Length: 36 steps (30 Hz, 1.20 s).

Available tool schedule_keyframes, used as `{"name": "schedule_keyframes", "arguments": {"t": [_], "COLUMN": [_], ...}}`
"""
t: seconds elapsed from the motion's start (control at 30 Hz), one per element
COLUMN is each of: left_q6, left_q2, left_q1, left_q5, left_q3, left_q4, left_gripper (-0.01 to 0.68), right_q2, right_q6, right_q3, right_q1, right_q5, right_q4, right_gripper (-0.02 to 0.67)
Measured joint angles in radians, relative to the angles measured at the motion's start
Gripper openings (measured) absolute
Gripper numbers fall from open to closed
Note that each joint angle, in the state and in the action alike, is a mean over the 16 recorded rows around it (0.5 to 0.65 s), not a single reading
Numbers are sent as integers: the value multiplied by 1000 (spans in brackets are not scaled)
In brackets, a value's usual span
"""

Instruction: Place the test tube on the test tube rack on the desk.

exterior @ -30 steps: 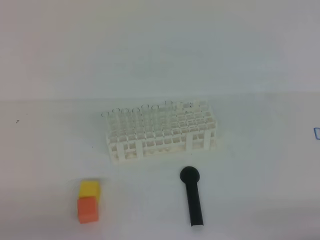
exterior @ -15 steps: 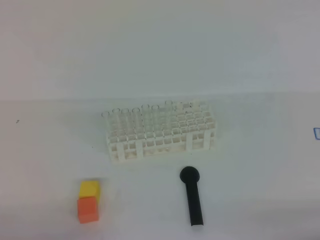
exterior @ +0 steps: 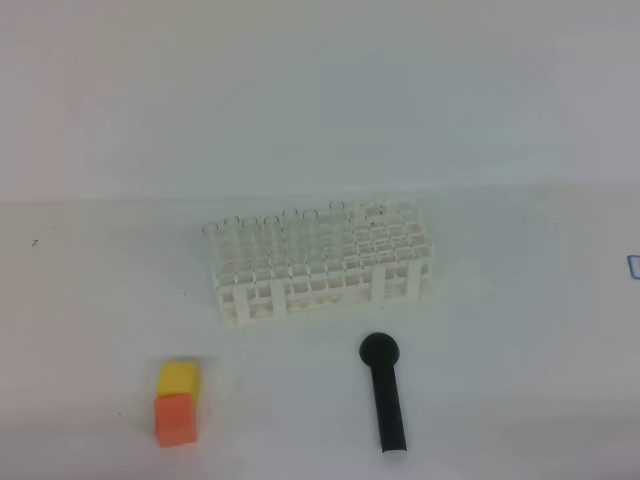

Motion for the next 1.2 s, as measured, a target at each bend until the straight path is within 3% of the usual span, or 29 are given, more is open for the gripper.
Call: {"name": "schedule_keyframes", "arguments": {"t": [1.2], "left_q6": [4], "left_q2": [1], "left_q1": [0], "left_q5": [0], "left_q3": [0], "left_q4": [0], "left_gripper": [-1], "right_q2": [0], "right_q6": [0], "right_q3": [0], "right_q1": [0], "right_q5": [0], "right_q4": [0], "right_gripper": [-1]}}
